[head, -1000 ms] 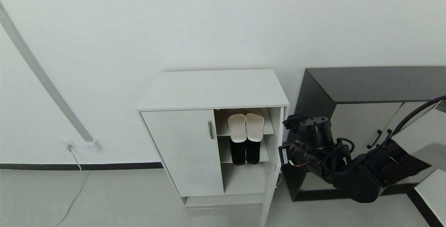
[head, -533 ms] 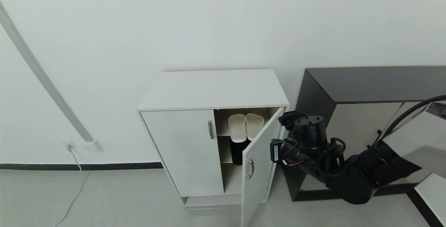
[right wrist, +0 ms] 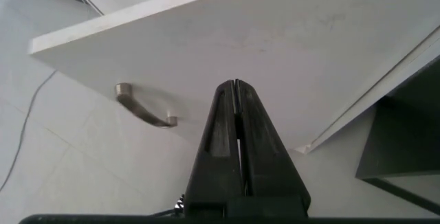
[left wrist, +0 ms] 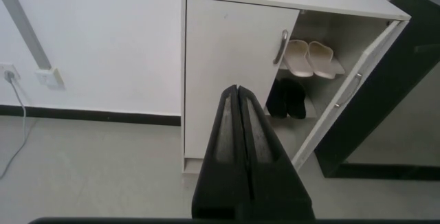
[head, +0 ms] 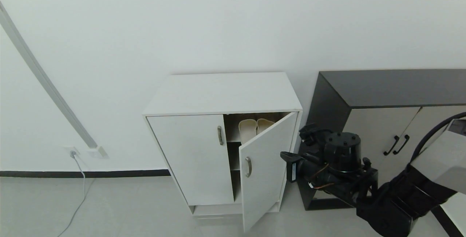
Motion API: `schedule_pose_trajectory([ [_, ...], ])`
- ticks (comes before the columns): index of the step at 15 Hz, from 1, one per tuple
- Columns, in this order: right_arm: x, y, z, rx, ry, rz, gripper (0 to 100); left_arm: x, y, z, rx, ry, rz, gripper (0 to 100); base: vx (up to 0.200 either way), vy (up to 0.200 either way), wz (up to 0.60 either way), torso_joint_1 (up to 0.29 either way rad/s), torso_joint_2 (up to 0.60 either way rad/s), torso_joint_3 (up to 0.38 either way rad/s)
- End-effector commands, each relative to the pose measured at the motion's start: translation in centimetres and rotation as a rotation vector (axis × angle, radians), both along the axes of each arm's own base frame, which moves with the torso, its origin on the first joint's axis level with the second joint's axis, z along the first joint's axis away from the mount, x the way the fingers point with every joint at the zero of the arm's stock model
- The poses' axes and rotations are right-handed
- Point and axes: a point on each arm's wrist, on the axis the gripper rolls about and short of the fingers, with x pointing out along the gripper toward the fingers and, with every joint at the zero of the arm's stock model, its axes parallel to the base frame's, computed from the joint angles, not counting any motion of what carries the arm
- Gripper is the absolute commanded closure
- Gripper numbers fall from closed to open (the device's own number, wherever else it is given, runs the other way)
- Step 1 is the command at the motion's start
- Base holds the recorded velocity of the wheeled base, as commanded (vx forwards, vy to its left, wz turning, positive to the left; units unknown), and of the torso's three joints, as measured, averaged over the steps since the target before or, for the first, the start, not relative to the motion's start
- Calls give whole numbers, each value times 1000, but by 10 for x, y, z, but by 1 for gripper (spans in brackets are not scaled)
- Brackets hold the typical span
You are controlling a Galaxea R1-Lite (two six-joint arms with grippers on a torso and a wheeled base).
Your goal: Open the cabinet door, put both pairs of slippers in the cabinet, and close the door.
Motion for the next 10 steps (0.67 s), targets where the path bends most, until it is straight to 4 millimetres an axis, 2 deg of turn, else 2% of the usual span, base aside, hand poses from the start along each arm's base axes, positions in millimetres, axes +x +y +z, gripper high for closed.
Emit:
schedule_pose_trajectory([
  [1,-13,-9,0,2,4,15,100,0,0,0,0,0,-1,100,200,0,0,7,-2,2],
  [6,-34,-21,-8,-2,9,23,100,0,0,0,2,1,-2,100,200,0,0,0,-2,5],
  [10,-38,-25,-12,-4,11,23,100,0,0,0,0,0,-2,100,0,0,0,0,0,0],
])
